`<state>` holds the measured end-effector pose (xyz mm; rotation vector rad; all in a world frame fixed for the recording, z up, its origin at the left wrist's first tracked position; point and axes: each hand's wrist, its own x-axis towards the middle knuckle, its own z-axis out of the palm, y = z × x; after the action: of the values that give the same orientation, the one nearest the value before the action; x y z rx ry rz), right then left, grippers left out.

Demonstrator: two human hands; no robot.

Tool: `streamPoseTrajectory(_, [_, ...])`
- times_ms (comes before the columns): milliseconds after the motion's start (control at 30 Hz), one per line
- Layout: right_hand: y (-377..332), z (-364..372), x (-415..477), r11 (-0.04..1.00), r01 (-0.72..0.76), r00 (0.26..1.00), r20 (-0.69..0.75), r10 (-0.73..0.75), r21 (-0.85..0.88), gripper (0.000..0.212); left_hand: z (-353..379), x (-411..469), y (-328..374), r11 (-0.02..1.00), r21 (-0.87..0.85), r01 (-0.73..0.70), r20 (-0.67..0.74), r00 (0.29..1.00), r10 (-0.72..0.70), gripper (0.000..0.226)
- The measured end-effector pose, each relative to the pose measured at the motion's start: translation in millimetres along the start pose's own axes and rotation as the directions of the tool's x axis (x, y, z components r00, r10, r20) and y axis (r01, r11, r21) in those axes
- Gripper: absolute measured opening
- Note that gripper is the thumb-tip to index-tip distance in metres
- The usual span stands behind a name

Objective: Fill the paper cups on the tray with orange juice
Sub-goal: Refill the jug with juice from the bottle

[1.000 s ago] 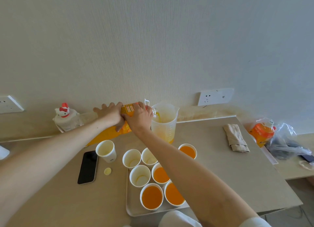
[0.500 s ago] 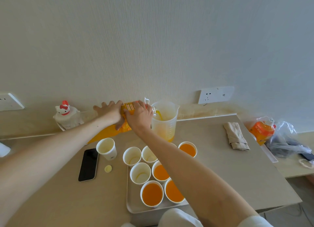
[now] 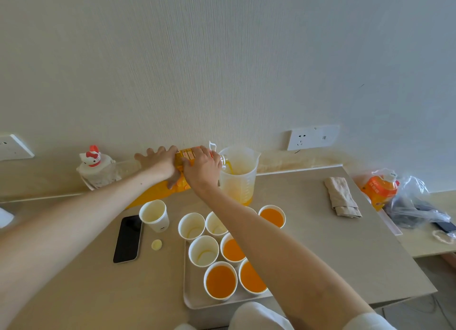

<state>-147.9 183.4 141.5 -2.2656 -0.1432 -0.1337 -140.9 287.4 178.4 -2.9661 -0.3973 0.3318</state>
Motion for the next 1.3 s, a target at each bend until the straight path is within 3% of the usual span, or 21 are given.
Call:
streamPoseTrajectory(533, [1.4,-0.4,-1.9,0.999,0.015,1.0,-0.027,-0.014,0.029,0.032,1.4,1.8,0.6,1.0,-0.019,-0.006,-0.003,1.0,0.006,0.097])
streamPoseTrajectory(1300, [-1.8,-3.9,-3.8,1.0,-0.002,1.0,0.015,0.002,0.024,0.044,0.7,3.8,0.2,0.999,-0.037,-0.009,-0.006,1.0,0.009,0.097])
